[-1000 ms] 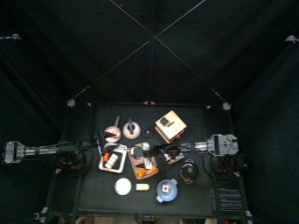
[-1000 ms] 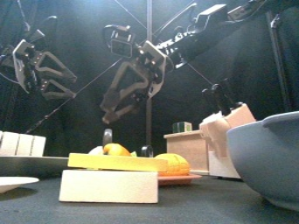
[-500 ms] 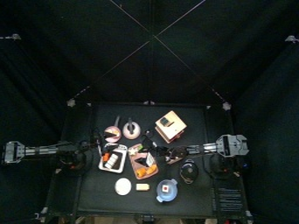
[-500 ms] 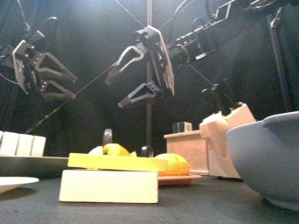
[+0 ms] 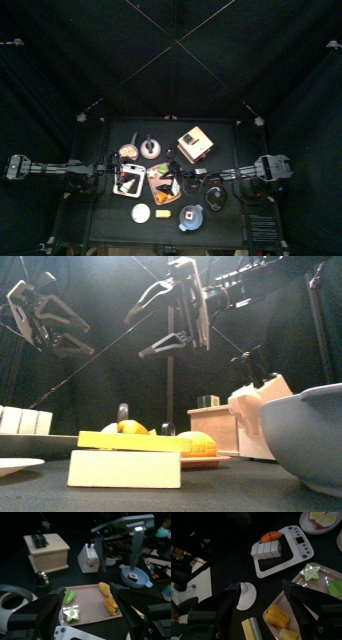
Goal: Grab corn
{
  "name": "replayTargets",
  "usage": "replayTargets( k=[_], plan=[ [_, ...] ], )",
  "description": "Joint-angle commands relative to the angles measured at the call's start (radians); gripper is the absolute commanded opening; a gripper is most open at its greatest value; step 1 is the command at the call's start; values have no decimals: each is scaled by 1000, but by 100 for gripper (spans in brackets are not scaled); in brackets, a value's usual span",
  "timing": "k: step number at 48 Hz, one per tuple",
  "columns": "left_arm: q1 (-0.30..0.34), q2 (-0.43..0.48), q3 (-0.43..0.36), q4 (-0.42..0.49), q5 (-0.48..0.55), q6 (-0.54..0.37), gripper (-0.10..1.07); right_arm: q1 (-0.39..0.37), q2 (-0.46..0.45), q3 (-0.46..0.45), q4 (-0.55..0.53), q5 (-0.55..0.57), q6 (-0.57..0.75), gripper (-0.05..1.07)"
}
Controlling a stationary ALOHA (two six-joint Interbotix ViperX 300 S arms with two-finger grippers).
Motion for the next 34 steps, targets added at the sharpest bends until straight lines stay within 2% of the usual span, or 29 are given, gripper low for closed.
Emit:
replayTargets(
  k=[1,6,16,24,29,34],
  plan=[
    [-32,83,-66,2,-2,-2,103,-25,-86,35,-14,-18,0,97],
    [-54,164,-112,-3,-3,-3,103,-54,-135,81,-34,-32,-2,97],
    [-107,382,-256,-51,-28,-3,103,-77,-259,173,-101,-74,0,97],
    [-106,520,-350,-114,-12,-2,103,-81,-347,262,-129,-130,0,97],
    [-103,577,-419,-169,49,-2,103,-91,-407,314,-129,-160,2,97],
    [-89,635,-483,-184,144,-2,103,-92,-468,365,-132,-172,0,97]
  ],
)
